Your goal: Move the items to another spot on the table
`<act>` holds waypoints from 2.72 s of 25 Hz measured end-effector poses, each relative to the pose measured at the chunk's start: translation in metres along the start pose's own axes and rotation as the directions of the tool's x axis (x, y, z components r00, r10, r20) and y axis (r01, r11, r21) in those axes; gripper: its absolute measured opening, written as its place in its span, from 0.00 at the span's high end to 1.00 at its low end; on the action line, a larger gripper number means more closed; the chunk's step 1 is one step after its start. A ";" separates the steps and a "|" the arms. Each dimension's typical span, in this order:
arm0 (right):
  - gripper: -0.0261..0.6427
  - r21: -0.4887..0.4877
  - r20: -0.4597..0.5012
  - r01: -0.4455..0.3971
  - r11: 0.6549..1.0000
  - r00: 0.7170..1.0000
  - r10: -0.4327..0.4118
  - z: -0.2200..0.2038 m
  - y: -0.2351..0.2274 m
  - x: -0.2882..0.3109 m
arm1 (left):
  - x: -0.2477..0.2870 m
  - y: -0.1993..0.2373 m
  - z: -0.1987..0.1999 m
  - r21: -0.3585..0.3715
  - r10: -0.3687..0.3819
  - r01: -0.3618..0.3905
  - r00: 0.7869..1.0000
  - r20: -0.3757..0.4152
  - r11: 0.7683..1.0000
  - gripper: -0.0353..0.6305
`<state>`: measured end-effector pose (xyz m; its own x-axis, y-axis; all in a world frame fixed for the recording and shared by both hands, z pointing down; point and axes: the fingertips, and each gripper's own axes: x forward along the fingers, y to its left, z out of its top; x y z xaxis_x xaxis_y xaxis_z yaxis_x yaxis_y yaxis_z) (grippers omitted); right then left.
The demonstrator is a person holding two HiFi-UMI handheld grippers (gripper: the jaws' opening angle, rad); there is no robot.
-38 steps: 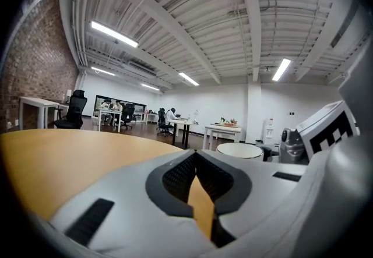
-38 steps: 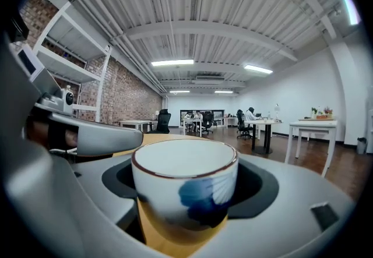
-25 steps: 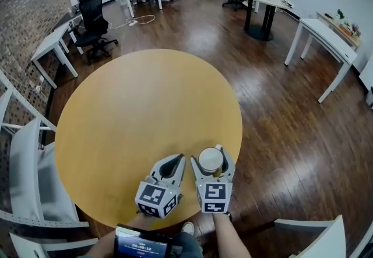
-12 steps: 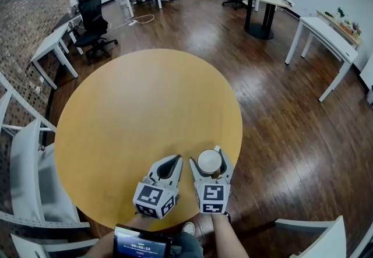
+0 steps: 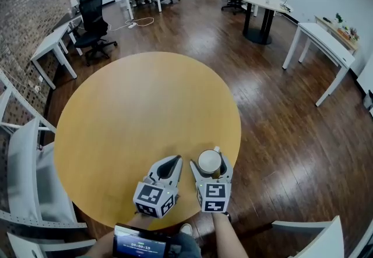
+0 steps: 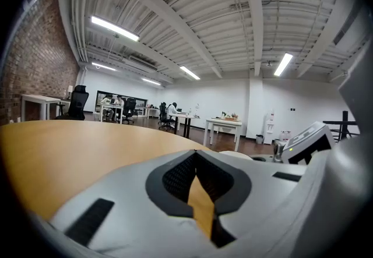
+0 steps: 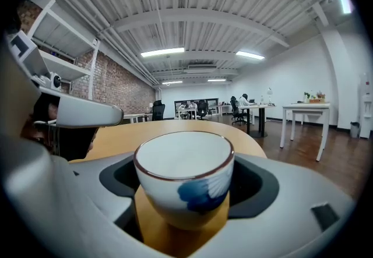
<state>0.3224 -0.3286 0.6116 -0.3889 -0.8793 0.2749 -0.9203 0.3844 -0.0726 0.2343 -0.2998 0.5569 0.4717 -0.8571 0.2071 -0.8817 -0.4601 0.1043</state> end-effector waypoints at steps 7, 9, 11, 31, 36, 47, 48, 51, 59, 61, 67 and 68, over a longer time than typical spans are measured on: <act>0.31 -0.024 0.008 0.009 1.000 1.000 -0.008 0.022 0.000 -0.003 | -0.011 0.005 0.016 -0.004 0.011 -0.011 1.000 0.008 1.000 0.94; 0.31 -0.038 0.012 0.011 0.999 1.000 -0.010 0.029 0.002 -0.005 | -0.015 0.005 0.021 0.000 0.009 -0.009 1.000 0.011 1.000 0.94; 0.31 -0.044 0.025 0.012 0.999 1.000 -0.011 0.040 0.003 -0.008 | -0.018 0.004 0.029 0.000 0.009 -0.009 1.000 0.009 1.000 0.94; 0.35 -0.182 0.142 -0.123 0.976 0.978 0.150 0.185 0.067 -0.044 | -0.056 0.011 0.111 0.041 0.019 -0.024 0.993 0.115 0.999 0.94; 0.36 -0.207 0.165 -0.165 0.964 0.966 0.200 0.203 0.099 -0.048 | -0.075 0.024 0.121 0.053 0.038 -0.046 0.990 0.136 0.998 0.94; 0.55 -0.220 0.205 -0.318 0.922 0.909 0.362 0.232 0.206 -0.053 | -0.147 0.083 0.152 0.062 0.136 -0.152 0.969 0.206 0.987 0.94; 0.59 -0.205 0.208 -0.341 0.918 0.901 0.381 0.233 0.218 -0.053 | -0.155 0.089 0.153 0.062 0.147 -0.163 0.967 0.208 0.985 0.94; 0.71 -0.181 0.212 -0.390 0.903 0.881 0.423 0.234 0.253 -0.054 | -0.178 0.109 0.154 0.063 0.179 -0.196 0.960 0.214 0.979 0.94; 0.96 -0.265 0.229 -0.403 0.876 0.856 0.463 0.237 0.329 -0.064 | -0.240 0.151 0.168 0.063 0.246 -0.270 0.936 0.252 0.961 0.94; 0.96 -0.239 0.234 -0.436 0.868 0.841 0.487 0.235 0.347 -0.068 | -0.253 0.160 0.168 0.065 0.258 -0.284 0.930 0.260 0.957 0.94; 0.96 -0.237 0.223 -0.473 0.848 0.823 0.522 0.222 0.388 -0.075 | -0.280 0.173 0.162 0.090 0.268 -0.300 0.926 0.266 0.950 0.94; 0.96 -0.241 0.220 -0.474 0.847 0.823 0.523 0.222 0.391 -0.077 | -0.282 0.174 0.162 0.089 0.269 -0.301 0.926 0.266 0.949 0.94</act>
<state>-0.0171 -0.1728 0.3494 -0.8109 -0.5848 -0.0229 -0.5852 0.8099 0.0398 -0.0511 -0.1753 0.3588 0.2013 -0.9787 -0.0395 -0.9787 -0.1993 -0.0495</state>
